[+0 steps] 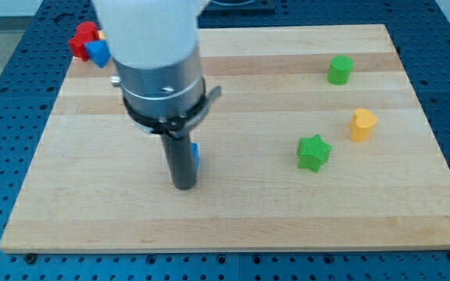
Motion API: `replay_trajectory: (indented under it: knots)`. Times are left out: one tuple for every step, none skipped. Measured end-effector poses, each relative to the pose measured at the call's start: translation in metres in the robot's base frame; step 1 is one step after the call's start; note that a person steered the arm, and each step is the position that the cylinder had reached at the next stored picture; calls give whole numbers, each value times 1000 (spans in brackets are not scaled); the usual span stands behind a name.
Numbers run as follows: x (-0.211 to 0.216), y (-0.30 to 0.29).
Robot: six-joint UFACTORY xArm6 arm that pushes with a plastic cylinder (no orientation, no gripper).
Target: Move the blue cube towards the top center of the board
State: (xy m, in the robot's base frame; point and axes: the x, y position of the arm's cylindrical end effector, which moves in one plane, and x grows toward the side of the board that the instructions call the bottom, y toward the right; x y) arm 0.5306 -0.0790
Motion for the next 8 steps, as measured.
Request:
replay_trajectory:
  knots:
    - [-28, -2]
    - [-68, 0]
    - [-112, 0]
    - [-154, 0]
    - [-188, 0]
    - [-215, 5]
    - [-207, -7]
    - [-174, -22]
